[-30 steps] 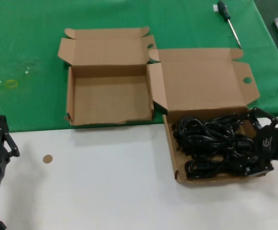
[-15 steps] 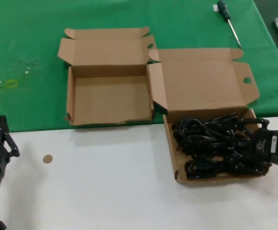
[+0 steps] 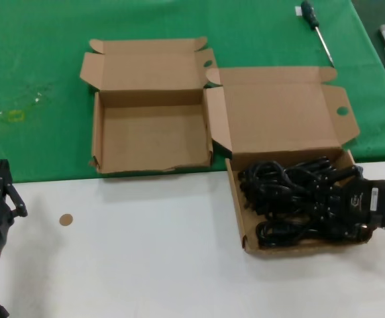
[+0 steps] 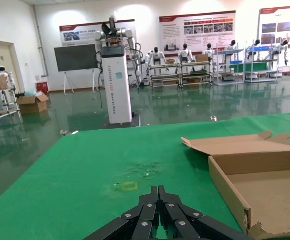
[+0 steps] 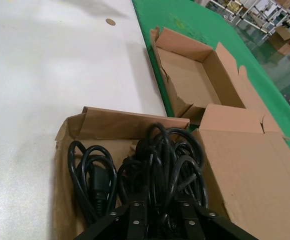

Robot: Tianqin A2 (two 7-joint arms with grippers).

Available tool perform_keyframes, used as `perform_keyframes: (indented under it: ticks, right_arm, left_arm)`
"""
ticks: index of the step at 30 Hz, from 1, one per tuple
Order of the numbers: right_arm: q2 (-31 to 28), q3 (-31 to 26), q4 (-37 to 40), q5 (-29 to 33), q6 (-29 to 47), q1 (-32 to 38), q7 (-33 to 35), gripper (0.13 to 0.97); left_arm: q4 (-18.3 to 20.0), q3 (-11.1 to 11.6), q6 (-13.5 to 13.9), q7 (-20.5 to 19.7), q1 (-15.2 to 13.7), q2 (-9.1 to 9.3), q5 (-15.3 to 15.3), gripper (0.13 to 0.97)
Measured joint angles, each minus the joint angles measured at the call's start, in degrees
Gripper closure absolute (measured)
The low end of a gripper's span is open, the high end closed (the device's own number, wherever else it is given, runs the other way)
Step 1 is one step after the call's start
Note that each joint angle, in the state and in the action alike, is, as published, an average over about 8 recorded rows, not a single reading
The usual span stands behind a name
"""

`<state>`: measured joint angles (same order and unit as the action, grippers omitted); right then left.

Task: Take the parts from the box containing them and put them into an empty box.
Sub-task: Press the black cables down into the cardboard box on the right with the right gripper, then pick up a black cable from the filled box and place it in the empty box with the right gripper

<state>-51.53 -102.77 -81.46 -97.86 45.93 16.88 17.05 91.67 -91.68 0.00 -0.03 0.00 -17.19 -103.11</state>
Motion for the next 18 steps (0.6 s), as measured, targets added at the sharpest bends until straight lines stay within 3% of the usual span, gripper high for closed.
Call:
perform_keyframes:
  ticks: [4,18]
  right_arm:
    - [-0.12,0.12,-0.19,0.1,0.1,0.38,-0.24,0.858]
    - [-1.3,1.18,-2.6,-0.39,0.83,1.63,-1.4,0.914]
  left_arm:
    - [0.0,0.0,0.0,0.0,0.0,0.0,0.0,0.945]
    - [0.0,0.0,0.0,0.01,0.0,0.0,0.0,0.945]
